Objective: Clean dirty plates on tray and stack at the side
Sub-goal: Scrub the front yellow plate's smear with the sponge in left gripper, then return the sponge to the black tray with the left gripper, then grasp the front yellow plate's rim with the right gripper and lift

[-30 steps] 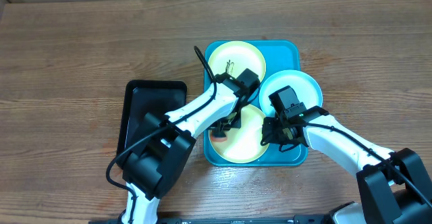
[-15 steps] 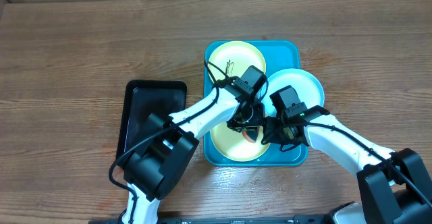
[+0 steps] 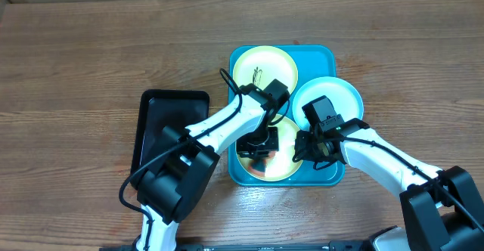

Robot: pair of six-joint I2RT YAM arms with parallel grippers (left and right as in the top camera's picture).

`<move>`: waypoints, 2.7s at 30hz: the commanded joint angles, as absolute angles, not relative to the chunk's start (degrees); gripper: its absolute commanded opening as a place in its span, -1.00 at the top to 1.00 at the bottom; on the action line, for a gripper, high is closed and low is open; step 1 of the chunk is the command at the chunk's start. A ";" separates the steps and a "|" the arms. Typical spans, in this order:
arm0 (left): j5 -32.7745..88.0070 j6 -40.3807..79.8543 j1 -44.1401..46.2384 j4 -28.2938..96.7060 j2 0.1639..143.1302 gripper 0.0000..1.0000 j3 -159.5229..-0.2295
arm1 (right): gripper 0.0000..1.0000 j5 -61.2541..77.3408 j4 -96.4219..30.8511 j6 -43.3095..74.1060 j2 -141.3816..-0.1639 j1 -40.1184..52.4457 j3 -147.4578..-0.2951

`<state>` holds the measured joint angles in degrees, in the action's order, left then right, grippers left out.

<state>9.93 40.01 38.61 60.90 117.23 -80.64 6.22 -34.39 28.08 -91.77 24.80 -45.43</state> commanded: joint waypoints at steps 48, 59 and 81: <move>-6.48 27.64 10.41 63.11 98.35 0.91 -72.88 | 0.92 1.56 -36.73 27.24 -93.89 24.67 -43.88; -6.26 27.29 10.57 47.53 100.71 0.92 -60.40 | 0.92 1.54 -36.64 27.24 -93.89 24.67 -43.88; -4.40 25.26 10.52 52.01 104.03 0.92 -65.73 | 0.92 1.54 -37.30 27.24 -93.78 24.67 -44.86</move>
<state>-5.56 26.35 10.50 51.09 103.11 -63.07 6.13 -35.20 28.08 -91.79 24.80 -45.76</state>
